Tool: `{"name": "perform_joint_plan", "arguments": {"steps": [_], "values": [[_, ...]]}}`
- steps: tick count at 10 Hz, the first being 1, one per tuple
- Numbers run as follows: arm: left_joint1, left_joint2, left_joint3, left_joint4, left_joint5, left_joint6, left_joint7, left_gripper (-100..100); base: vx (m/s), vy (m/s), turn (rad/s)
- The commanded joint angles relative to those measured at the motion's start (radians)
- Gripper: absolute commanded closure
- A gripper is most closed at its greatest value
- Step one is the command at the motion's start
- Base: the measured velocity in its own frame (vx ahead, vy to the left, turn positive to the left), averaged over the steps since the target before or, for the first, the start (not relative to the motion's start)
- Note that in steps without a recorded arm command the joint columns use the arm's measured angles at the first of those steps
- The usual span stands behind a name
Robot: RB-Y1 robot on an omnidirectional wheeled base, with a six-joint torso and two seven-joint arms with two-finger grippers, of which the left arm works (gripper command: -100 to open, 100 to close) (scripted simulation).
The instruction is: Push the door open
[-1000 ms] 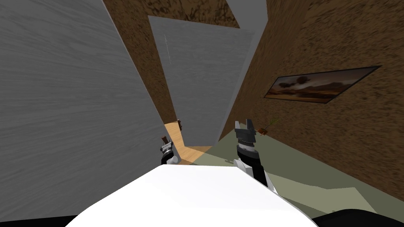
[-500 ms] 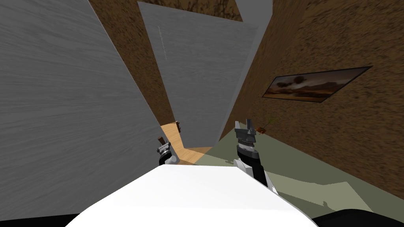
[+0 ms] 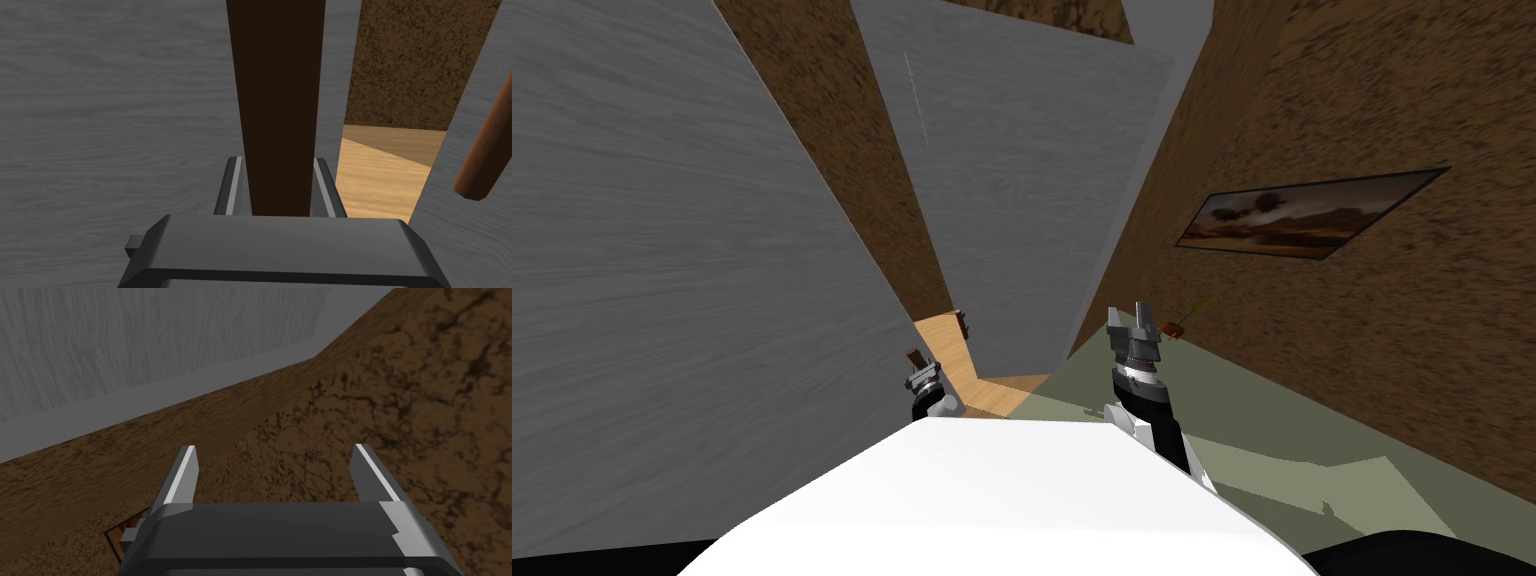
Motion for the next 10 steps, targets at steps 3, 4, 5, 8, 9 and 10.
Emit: {"name": "perform_joint_plan", "arguments": {"steps": [3, 4, 5, 8, 9, 10], "values": [[0.027, 0.009, 0.042, -0.037, 0.01, 0.002, -0.02, 100, 0.02, 0.014, -0.028], [0.024, 0.009, 0.064, -0.033, 0.012, 0.0, -0.022, 100, 0.05, 0.021, -0.056], [0.024, 0.009, 0.064, -0.033, 0.012, 0.0, -0.022, 100, 0.04, 0.027, -0.011], [0.021, 0.008, 0.085, -0.029, 0.014, -0.002, -0.023, 100, 0.036, 0.022, -0.026], [0.021, 0.008, 0.085, -0.034, 0.014, -0.002, -0.023, 100, 0.009, 0.009, -0.011], [0.021, 0.008, 0.085, -0.029, 0.014, -0.002, -0.023, 100, 0.004, 0.0, 0.038]]}}
